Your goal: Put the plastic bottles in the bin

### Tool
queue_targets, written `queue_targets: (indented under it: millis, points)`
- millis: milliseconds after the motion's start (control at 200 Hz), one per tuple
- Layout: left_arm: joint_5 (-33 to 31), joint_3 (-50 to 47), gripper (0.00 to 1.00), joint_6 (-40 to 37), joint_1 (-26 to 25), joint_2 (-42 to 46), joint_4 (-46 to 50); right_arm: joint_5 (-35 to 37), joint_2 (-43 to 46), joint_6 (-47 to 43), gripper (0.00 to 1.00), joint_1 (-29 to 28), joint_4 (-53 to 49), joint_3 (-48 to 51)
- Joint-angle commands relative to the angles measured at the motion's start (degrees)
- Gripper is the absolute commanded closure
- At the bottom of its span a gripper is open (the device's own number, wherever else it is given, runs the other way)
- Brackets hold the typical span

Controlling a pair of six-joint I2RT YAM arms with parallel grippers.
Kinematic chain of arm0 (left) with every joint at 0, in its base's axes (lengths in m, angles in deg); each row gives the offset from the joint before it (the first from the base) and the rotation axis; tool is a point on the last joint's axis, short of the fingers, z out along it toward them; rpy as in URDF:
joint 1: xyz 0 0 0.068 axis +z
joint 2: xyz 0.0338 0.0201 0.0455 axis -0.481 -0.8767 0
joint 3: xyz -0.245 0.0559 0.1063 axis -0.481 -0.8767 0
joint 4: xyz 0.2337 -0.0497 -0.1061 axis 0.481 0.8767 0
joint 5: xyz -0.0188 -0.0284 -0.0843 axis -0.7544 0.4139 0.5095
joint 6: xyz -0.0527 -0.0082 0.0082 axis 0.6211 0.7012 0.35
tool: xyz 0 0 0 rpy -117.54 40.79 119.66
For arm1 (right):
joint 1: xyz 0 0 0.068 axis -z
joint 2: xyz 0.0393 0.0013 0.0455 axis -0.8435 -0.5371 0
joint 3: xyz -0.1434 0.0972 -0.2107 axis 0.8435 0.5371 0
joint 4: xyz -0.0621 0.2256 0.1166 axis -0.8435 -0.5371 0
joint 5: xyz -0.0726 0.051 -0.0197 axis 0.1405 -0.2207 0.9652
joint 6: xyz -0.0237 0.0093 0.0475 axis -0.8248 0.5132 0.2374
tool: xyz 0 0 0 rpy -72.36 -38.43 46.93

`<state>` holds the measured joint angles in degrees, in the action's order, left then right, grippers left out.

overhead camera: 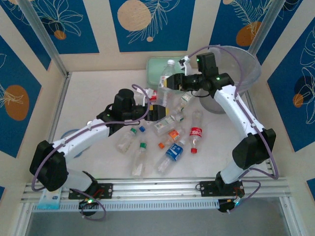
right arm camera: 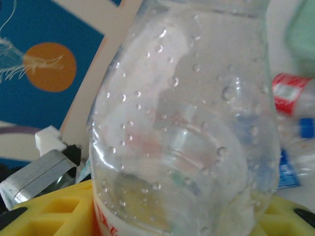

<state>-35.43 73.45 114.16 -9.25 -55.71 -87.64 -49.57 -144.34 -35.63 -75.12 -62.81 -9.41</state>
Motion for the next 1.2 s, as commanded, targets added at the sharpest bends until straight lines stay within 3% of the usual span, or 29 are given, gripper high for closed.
queue_targets:
  millis: [0,80,245,350,505,665,810,1196]
  points:
    - [-5.69,0.68,0.02,-4.30,-0.19,4.05,4.00,13.61,4.54,-5.14,0.49,3.19,-4.00,-6.55]
    - [-9.91,0.48,0.00,-7.13,-0.10,6.23,9.22,23.07,5.95,-7.39,0.52,5.99,-4.53,-9.49]
    - [-17.88,0.40,0.03,-11.22,0.26,9.01,19.79,34.71,6.50,-10.24,0.65,13.30,-0.17,-12.85]
    - [-23.00,0.76,0.05,-12.98,0.28,9.22,27.54,42.47,2.57,-13.02,0.75,16.76,-0.11,-17.30]
    - [-28.42,-0.81,0.05,-13.79,0.21,10.06,33.90,48.16,-6.01,-17.29,0.84,19.54,-2.35,-25.13]
    - [-31.08,-3.38,0.05,-13.97,0.31,11.70,35.94,48.95,-19.35,-21.44,0.89,20.48,-16.36,-41.22]
    - [-33.07,-4.64,0.05,-14.27,0.38,11.60,37.49,49.84,-29.60,-23.53,1.00,20.50,-29.42,-52.70]
    - [-32.41,-5.67,0.03,-15.89,0.97,9.84,38.61,42.78,-37.56,-21.89,1.00,23.09,-31.14,-44.23]
